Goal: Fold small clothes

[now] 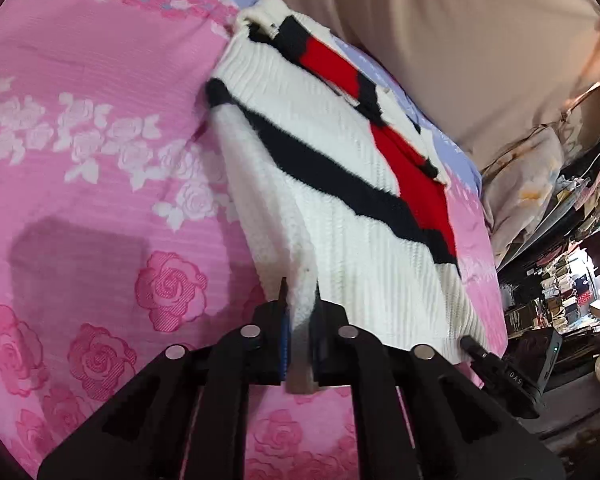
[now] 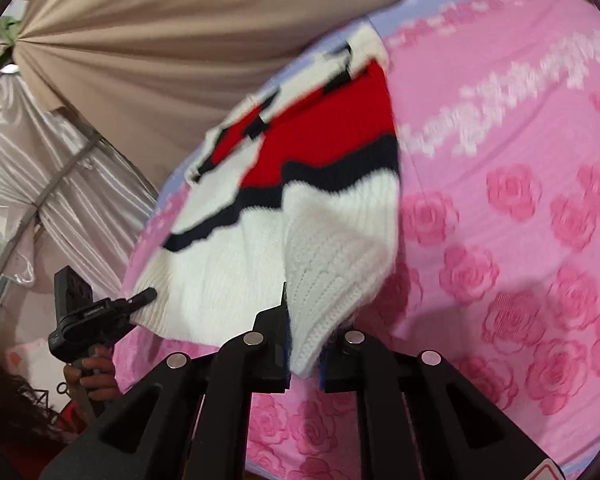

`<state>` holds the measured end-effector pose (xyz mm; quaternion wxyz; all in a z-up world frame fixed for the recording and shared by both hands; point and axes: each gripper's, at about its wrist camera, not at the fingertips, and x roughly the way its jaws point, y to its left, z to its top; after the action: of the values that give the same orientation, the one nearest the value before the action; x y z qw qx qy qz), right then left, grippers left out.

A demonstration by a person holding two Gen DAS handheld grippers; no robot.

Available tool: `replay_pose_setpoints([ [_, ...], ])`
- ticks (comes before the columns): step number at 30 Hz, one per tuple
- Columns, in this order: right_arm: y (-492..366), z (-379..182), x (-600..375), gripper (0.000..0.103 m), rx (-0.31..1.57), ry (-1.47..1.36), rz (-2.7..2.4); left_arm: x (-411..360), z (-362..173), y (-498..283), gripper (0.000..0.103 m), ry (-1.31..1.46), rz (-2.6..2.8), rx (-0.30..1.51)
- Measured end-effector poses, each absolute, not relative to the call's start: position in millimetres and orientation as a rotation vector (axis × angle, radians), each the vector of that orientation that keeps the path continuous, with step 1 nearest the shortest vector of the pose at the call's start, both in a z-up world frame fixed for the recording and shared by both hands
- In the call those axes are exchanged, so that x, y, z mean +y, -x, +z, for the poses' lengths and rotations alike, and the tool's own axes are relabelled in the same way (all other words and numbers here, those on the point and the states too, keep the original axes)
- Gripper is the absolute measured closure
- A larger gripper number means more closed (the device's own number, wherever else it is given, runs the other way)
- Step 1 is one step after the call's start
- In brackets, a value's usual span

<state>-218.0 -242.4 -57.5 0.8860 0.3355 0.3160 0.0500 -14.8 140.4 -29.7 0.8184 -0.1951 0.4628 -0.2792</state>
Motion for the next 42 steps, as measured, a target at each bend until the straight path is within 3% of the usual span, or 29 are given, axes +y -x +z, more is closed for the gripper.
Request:
replay_pose_setpoints([
  [6, 266.7, -11.3, -257.4, 0.095, 0.401, -0.739, 0.191, 173.3, 36.6, 76.0, 0.097, 0.380, -0.635, 0.803],
  [13, 286.4, 74.1, -238.8, 0.095, 0.185, -0.558, 0.320, 196.7, 114.6, 135.4, 0.097, 0.410, -0.734, 0.487],
  [18, 243.1, 101.9, -270.4, 0.095, 0.073, -0.543, 0.343, 180.7, 145.0, 92.1, 0.097, 0.373, -0.753, 0.379],
  [21, 170.5, 99.6, -309.1, 0.095, 0.102, -0.601, 0.263, 150.1, 156.0, 23.8, 0.096, 0.317, -0.712, 0.350],
  [27, -2.0, 37.2, -357.9, 0.093, 0.389, -0.725, 0.049, 62.7, 119.8, -125.0, 0.096, 0.221, -0.497, 0.517],
  [29, -36.4, 12.1, -363.9, 0.087, 0.537, -0.733, -0.091, 36.2, 80.2, -176.5, 0.096, 0.188, -0.416, 0.658],
  [31, -37.8, 1.6, -366.7, 0.086, 0.554, -0.756, -0.127, 27.1, 37.3, -209.5, 0.094, 0.194, -0.363, 0.813],
  [32, -30.1, 3.1, -367.2, 0.081, 0.526, -0.756, -0.120, 31.4, 23.4, -213.1, 0.091, 0.222, -0.351, 0.853],
  [34, -1.0, 9.0, -364.8, 0.061, 0.463, -0.703, -0.157, 50.3, 15.6, -199.4, 0.080, 0.294, -0.381, 0.831],
  [35, 13.9, 10.6, -362.5, 0.051, 0.455, -0.673, -0.180, 60.3, 18.7, -186.5, 0.067, 0.299, -0.379, 0.797],
  [36, 33.1, 9.0, -359.8, 0.049, 0.466, -0.645, -0.192, 70.3, 22.5, -172.5, 0.052, 0.290, -0.369, 0.762],
  [39, 75.8, -14.4, -353.0, 0.046, 0.539, -0.666, -0.183, 108.7, 32.9, -125.3, 0.020, 0.243, -0.354, 0.678],
  [42, 98.9, -38.9, -344.8, 0.045, 0.602, -0.715, -0.164, 132.5, 18.0, -92.1, 0.015, 0.225, -0.368, 0.728],
])
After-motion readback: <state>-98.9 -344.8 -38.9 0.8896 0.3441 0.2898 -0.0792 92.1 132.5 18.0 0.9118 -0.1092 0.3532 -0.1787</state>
